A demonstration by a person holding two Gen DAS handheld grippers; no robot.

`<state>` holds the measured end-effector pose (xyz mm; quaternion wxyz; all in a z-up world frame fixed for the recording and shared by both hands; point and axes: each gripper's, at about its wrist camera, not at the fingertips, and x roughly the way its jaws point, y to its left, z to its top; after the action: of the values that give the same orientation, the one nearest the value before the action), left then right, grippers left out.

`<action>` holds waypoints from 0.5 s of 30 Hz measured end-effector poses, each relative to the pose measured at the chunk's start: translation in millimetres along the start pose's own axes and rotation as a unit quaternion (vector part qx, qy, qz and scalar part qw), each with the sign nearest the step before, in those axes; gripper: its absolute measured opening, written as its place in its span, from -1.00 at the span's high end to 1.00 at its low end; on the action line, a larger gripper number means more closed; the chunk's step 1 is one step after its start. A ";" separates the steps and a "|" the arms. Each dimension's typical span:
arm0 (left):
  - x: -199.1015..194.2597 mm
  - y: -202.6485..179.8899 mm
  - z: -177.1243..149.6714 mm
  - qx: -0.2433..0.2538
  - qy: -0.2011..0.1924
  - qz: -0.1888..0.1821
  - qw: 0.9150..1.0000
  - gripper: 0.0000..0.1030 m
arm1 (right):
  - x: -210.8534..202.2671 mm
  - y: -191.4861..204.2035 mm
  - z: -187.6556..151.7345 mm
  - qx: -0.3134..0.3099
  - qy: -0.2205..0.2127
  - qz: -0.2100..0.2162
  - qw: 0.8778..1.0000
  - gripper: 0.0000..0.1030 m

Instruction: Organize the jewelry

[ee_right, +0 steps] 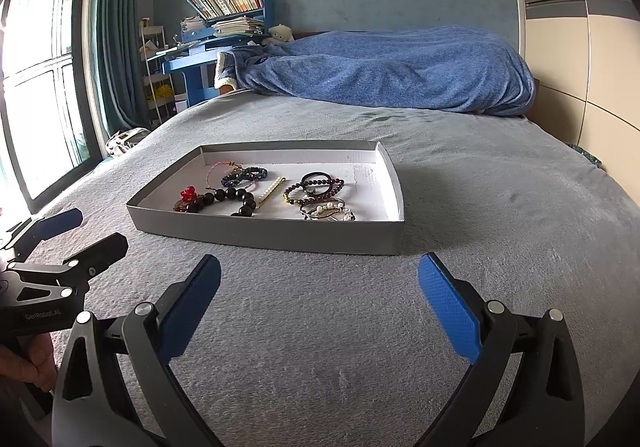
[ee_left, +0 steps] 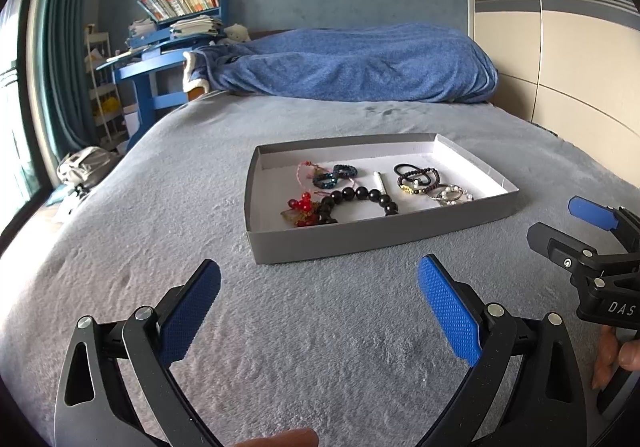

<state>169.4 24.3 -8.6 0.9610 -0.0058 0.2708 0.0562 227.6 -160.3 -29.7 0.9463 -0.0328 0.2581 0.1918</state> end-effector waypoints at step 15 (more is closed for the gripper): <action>1.0 -0.4 -1.1 0.002 0.001 0.001 1.000 -0.90 | 1.5 1.2 0.6 -0.001 0.001 0.001 1.000 -0.89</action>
<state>169.7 23.9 -10.1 0.9607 -0.0036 0.2717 0.0562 228.6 -158.6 -29.9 0.9458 -0.0336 0.2591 0.1930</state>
